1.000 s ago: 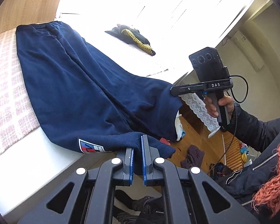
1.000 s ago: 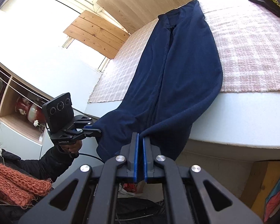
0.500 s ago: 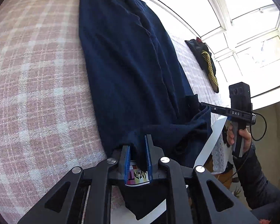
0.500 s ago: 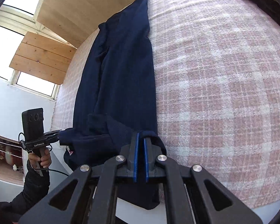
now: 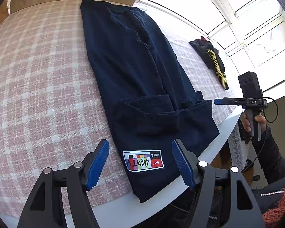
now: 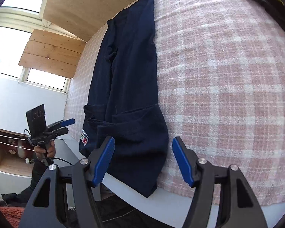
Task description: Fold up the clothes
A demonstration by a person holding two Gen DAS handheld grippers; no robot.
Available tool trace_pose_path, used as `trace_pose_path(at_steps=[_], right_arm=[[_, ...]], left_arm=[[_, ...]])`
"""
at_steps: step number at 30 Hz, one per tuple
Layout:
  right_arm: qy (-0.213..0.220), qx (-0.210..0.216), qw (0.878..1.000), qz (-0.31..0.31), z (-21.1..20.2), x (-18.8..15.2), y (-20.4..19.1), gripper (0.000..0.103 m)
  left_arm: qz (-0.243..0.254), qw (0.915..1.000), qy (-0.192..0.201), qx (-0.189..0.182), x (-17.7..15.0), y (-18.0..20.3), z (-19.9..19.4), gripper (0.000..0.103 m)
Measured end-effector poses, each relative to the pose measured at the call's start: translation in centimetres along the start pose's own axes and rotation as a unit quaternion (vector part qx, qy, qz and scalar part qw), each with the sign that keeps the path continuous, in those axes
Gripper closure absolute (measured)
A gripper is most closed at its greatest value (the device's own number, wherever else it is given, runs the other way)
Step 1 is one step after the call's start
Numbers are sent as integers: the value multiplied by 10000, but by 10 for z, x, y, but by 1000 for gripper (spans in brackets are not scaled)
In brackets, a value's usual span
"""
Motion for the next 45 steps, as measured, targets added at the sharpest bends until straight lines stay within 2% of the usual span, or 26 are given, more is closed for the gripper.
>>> trace_pose_path(at_steps=[2, 5, 6, 8, 9, 10, 12, 15, 17, 20, 23, 24, 26, 28, 31, 33, 34, 35, 37, 38, 39, 42, 45], right_arm=[[6, -317, 9981, -531, 3, -1, -12, 40], [-92, -631, 9860, -1541, 12, 0, -41, 41], [-154, -668, 9811, -1808, 17, 0, -51, 45], [-310, -851, 9704, -2238, 29, -1, -66, 64], [-400, -945, 9643, -2441, 35, -1, -72, 84], [-458, -922, 9613, -2554, 39, -1, -74, 94], [-538, -857, 9582, -2676, 42, 0, -77, 94], [-654, -819, 9586, -2648, 43, 6, -72, 94], [-657, -958, 9588, -2593, 42, 12, -66, 94], [-581, -981, 9649, -2366, 36, 21, -60, 94], [-570, -1017, 9665, -2284, 36, 26, -63, 94], [-591, -1024, 9648, -2348, 38, 28, -66, 93], [-748, -1104, 9568, -2583, 48, 31, -75, 83], [-899, -1267, 9439, -2915, 59, 34, -84, 60], [-1040, -1315, 9263, -3374, 73, 38, -97, 58], [-1147, -1079, 9203, -3582, 81, 41, -105, 58], [-1216, -932, 9172, -3679, 86, 42, -109, 58], [-1301, -886, 9133, -3757, 92, 44, -110, 58], [-1593, -1180, 8999, -3884, 106, 49, -105, 58], [-1682, -1294, 8963, -3892, 108, 51, -99, 58], [-1738, -1298, 8974, -3841, 107, 53, -93, 58], [-1674, -1147, 9101, -3613, 91, 58, -76, 58], [-1676, -635, 9194, -3502, 81, 61, -68, 58]], left_arm=[[330, 9994, -25, -70, 5, 29, 6, 36], [839, 9948, 29, 574, 12, 46, 20, 36], [952, 9916, 56, 877, 15, 45, 25, 36], [1212, 9818, 70, 1458, 16, 35, 32, 39], [1365, 9764, 38, 1672, 14, 29, 34, 42], [1489, 9731, -32, 1758, 13, 25, 35, 43], [1662, 9696, -196, 1787, 12, 17, 37, 42], [1688, 9708, -295, 1680, 21, 11, 39, 41], [1769, 9693, -345, 1674, 27, 11, 44, 41], [2018, 9659, -487, 1548, 31, 13, 56, 46], [2243, 9612, -697, 1444, 29, 11, 69, 80], [2289, 9614, -716, 1348, 29, 11, 69, 86], [2294, 9646, -675, 1109, 32, 11, 63, 98], [2161, 9707, -566, 891, 37, 7, 55, 98], [1791, 9813, -414, 577, 47, -7, 40, 98], [1481, 9872, -357, 464, 52, -22, 33, 98], [1357, 9887, -335, 536, 53, -29, 32, 98], [1244, 9896, -316, 651, 54, -36, 32, 94], [948, 9915, -296, 839, 56, -50, 30, 85], [794, 9921, -288, 929, 58, -57, 29, 69], [645, 9937, -215, 893, 59, -61, 24, 61], [560, 9957, 43, 733, 57, -56, 8, 60], [761, 9954, 24, 586, 52, -31, 2, 60]])
Point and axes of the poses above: each gripper's, at about its wrist camera, not at the fingertips, and z roughly the way its jaws point, y to its right, x to its top, the point moved 3 cm from there along z, roughly the way its jaws point, and after that the axes turned 11 degrees about -z, right-handed, at the moved point
